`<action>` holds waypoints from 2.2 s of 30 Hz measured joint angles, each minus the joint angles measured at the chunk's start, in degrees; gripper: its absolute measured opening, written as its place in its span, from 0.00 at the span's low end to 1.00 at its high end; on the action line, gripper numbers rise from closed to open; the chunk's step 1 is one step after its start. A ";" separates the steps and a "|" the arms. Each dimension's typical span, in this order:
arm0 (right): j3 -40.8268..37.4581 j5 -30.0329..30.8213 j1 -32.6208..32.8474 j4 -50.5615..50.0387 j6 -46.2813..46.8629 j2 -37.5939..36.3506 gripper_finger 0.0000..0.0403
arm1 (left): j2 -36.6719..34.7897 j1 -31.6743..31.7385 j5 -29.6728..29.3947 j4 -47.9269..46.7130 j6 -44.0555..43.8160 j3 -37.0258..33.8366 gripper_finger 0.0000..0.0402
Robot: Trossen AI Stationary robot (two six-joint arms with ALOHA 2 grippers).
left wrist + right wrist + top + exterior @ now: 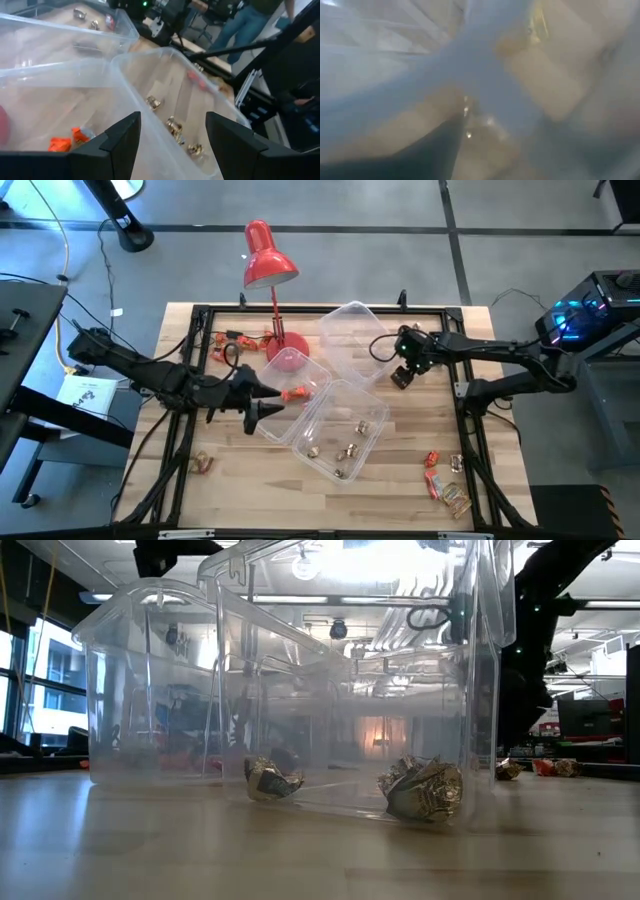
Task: Sort candy
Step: Put the gold candy into the bottom left transparent bin
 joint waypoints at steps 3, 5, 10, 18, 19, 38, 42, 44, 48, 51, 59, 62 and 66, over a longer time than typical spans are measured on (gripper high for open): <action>-0.02 -3.18 0.05 -3.09 2.85 -0.03 0.59 | 0.00 0.00 -0.61 1.37 0.04 0.00 0.54; -0.31 -6.28 0.20 -3.57 -0.32 0.07 0.59 | 0.00 0.00 -1.61 1.39 0.63 0.00 0.54; -0.16 -8.18 2.12 -1.70 -6.89 -1.09 0.59 | 0.00 0.07 -2.21 1.67 1.67 0.00 0.54; -0.08 -7.04 5.65 5.17 -8.96 -6.37 0.59 | 0.00 0.11 -3.15 1.50 3.33 0.00 0.54; -0.07 -5.93 6.04 4.64 -8.97 -6.90 0.59 | 0.00 0.11 -3.18 1.47 3.84 0.00 0.54; -0.07 5.84 6.97 -2.11 6.86 -3.23 0.59 | 0.00 0.17 -9.69 0.87 12.08 0.02 0.54; -0.07 5.87 6.95 -1.23 6.57 -2.30 0.59 | 0.00 0.17 -9.69 0.85 12.08 0.02 0.54; -0.07 5.89 6.95 -0.77 6.60 -1.82 0.59 | -0.11 0.15 -9.67 0.83 12.08 0.02 0.54; -0.09 5.75 6.95 0.07 6.70 0.11 0.59 | -0.67 0.15 -9.66 0.79 12.08 0.02 0.54; -0.11 4.00 6.93 1.88 6.61 2.53 0.59 | -0.95 0.15 -9.66 0.99 12.14 0.04 0.54; -0.15 5.06 6.63 6.88 8.18 9.21 0.59 | -1.50 0.15 -9.62 2.85 12.16 0.04 0.54; -0.15 7.14 6.43 8.67 9.36 11.40 0.59 | -1.60 0.15 -9.60 3.81 12.18 0.04 0.54; -0.05 6.71 6.57 9.99 9.05 13.83 0.59 | -1.60 0.15 -9.60 4.90 12.16 0.04 0.54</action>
